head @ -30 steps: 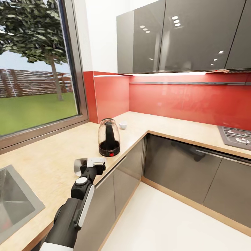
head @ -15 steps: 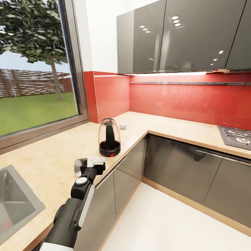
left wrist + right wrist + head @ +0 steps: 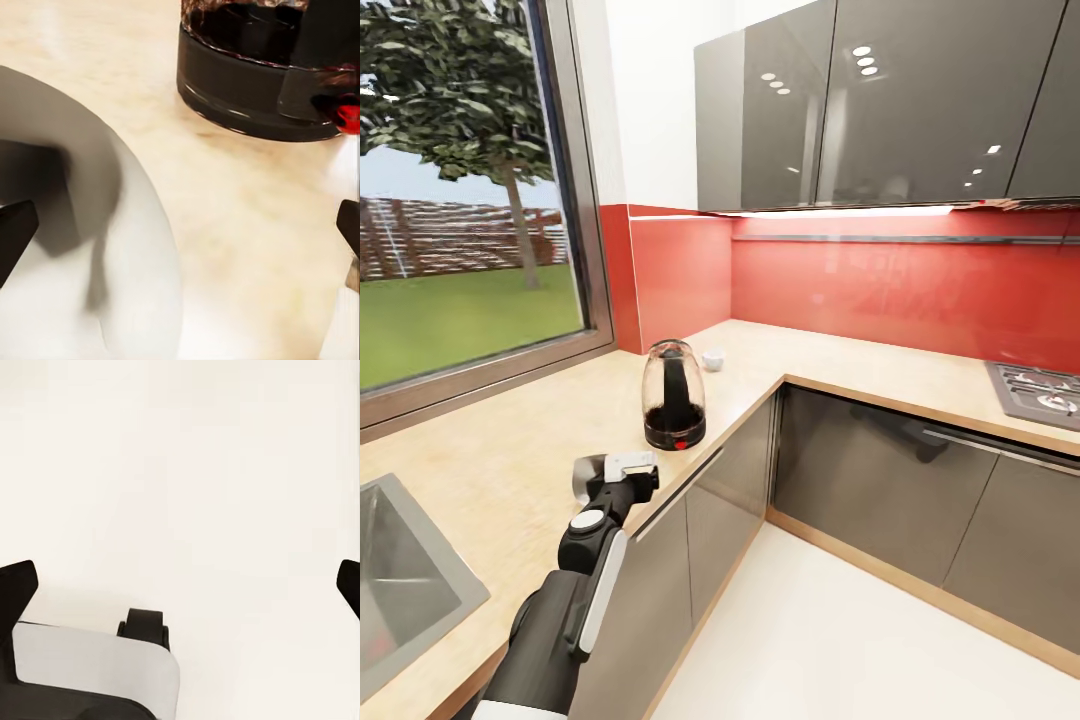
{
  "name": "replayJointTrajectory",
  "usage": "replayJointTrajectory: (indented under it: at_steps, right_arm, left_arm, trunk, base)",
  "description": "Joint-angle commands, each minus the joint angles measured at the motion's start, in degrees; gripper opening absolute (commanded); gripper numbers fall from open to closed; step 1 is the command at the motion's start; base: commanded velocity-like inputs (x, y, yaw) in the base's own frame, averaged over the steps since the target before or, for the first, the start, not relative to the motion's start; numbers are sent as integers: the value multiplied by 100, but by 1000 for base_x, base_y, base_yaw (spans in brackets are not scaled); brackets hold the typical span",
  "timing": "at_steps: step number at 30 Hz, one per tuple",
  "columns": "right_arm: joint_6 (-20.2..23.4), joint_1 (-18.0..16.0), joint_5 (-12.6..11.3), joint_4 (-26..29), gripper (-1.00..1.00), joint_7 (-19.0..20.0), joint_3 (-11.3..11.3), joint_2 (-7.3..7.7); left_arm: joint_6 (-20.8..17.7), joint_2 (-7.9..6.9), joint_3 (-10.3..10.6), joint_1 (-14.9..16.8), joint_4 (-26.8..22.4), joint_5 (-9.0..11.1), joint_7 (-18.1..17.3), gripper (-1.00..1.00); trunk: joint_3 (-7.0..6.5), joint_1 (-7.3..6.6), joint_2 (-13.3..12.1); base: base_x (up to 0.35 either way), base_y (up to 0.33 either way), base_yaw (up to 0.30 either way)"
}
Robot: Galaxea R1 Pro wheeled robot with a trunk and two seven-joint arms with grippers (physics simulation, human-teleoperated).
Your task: Set up a coffee station on the kitchen countertop: keep the coffee maker on the countertop, move the bottle of coffee from the kitchen shelf to the counter next to the coffee maker, place a paper coffee filter on top of the coffee maker, put the saucer next to the coffee maker with the coffee cup on the saucer, and place the electric kettle next to the coffee maker.
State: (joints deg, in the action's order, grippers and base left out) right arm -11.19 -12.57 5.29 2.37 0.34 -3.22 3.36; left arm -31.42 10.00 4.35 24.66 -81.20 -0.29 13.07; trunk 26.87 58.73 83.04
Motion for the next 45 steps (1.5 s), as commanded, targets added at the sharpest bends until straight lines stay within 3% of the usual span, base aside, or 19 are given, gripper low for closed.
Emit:
replayJointTrajectory:
  at_steps: [1, 9, 19, 20, 45]
  right_arm:
    - [-15, -4, 25, -1, 100, 1, -27, 2]
    - [-15, -4, 25, -1, 100, 1, -27, 2]
    - [-280, -83, 41, 266, 100, 8, -199, 7]
    - [-319, -84, 41, 281, 100, 8, -202, 7]
    - [-348, -88, 42, 299, 100, 8, -214, 7]
  left_arm:
    - [-30, 0, 7, 4, -6, 31, 28, 100]
    - [-30, 0, 7, 4, -6, 39, 28, 100]
    - [36, 0, 303, -4, 107, -278, 327, 100]
    - [37, 0, 307, -4, 108, -731, 748, 100]
    - [39, 0, 320, -5, 123, -762, 785, 100]
  trunk:
    - [6, 0, 3]
    - [6, 0, 3]
    - [6, 0, 3]
    - [6, 0, 3]
    - [6, 0, 3]
  base:
    - [0, 0, 0]
    - [0, 0, 0]
    - [0, 0, 0]
    - [0, 0, 0]
    - [0, 0, 0]
